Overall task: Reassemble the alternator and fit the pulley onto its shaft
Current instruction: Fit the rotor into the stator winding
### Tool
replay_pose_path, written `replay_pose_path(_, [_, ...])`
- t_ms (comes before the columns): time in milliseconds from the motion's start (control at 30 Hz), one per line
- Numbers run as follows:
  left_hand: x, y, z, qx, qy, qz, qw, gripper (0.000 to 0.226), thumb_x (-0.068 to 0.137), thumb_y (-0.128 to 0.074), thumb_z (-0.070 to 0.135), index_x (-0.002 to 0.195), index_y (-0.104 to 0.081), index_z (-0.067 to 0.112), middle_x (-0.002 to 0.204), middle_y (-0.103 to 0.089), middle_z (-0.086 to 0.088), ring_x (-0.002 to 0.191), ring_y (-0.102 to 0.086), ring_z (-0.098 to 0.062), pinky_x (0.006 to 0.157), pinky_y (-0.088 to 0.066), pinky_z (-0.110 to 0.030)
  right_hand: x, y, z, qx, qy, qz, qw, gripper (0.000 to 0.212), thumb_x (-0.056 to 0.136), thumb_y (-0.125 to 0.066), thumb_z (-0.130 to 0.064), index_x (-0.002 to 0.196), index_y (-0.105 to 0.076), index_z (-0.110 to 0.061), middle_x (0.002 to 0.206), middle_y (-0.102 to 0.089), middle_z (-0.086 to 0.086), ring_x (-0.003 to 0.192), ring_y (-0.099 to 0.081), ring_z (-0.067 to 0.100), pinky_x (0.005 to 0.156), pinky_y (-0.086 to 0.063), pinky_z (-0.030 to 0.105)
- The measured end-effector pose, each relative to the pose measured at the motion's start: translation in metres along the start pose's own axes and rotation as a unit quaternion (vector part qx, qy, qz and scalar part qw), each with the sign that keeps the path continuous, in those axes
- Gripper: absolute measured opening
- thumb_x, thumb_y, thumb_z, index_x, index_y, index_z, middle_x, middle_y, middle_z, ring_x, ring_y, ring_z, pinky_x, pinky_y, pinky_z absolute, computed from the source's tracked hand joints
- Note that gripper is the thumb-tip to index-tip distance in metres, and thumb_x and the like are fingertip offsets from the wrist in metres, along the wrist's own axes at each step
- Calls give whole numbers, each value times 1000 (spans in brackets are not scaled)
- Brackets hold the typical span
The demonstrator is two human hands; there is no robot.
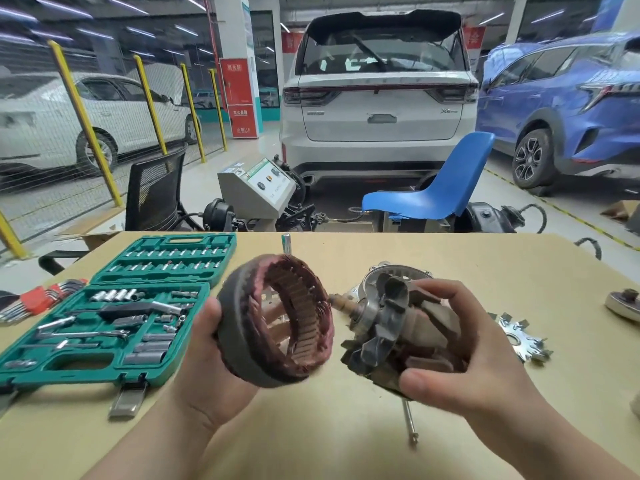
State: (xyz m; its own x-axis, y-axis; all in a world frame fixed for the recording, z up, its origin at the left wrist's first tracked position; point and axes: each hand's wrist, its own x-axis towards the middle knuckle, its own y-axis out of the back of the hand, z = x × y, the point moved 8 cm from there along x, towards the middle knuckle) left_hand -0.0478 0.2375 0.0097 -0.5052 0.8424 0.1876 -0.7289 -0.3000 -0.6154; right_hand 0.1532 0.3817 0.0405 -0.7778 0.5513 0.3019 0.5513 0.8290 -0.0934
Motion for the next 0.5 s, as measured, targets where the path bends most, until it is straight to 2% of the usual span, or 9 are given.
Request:
replay_pose_path(33, [0,-4,-2,36,-6,-30,999,99,65,-90,72,143,-68,16,146,-64,-24,134,-61,-46,112,-46,-72,0,1,-1,-28,15,-1,999,95,46,-106,-31,130,-60,-27,115,-76,12,99,-78,35,81,-63,37])
replay_pose_path(100, [-4,-14,-7,142,-3,-82,986,83,68,-93,67,135,-73,22,136,-71,-19,126,-69,-39,104,-56,-62,-1,-3,-6,-94,31,-6,995,95,47,-103,-28,132,-60,-33,116,-76,5,101,-78,30,85,-63,35])
replay_pose_path(167, [-7,-14,-14,192,18,-82,978,83,69,-94,60,140,-68,27,135,-71,-16,124,-70,-38,99,-60,-57,-3,-6,-6,-139,37,-16,989,95,48,-102,-29,133,-60,-38,119,-76,0,103,-77,25,87,-62,32])
replay_pose_path(267, [-8,-13,-14,227,9,-71,971,89,56,-98,35,138,-65,34,134,-70,-17,119,-72,-41,96,-61,-57,-6,-13,-8,-175,43,-29,983,95,50,-102,-29,134,-59,-41,118,-75,-4,107,-76,21,90,-60,25])
replay_pose_path(300, [-8,-14,-14,230,9,-64,971,91,53,-100,36,137,-66,34,134,-70,-18,117,-73,-40,94,-62,-56,-6,-14,-8,-182,49,-32,982,94,51,-102,-28,134,-60,-41,117,-75,-5,107,-75,19,90,-59,22])
replay_pose_path(400, [-10,-17,-13,223,19,-47,973,104,44,-105,60,136,-66,32,132,-71,-17,118,-73,-40,94,-63,-53,-6,-17,-11,-200,51,-32,978,91,51,-103,-29,131,-62,-44,114,-75,-9,108,-74,13,89,-56,16])
replay_pose_path(500, [-10,-21,-17,231,34,-55,971,112,44,-104,63,142,-62,30,137,-69,-19,122,-71,-42,97,-62,-57,-8,-19,-9,-205,50,-35,977,90,51,-103,-30,130,-63,-45,113,-76,-13,109,-73,10,89,-55,13])
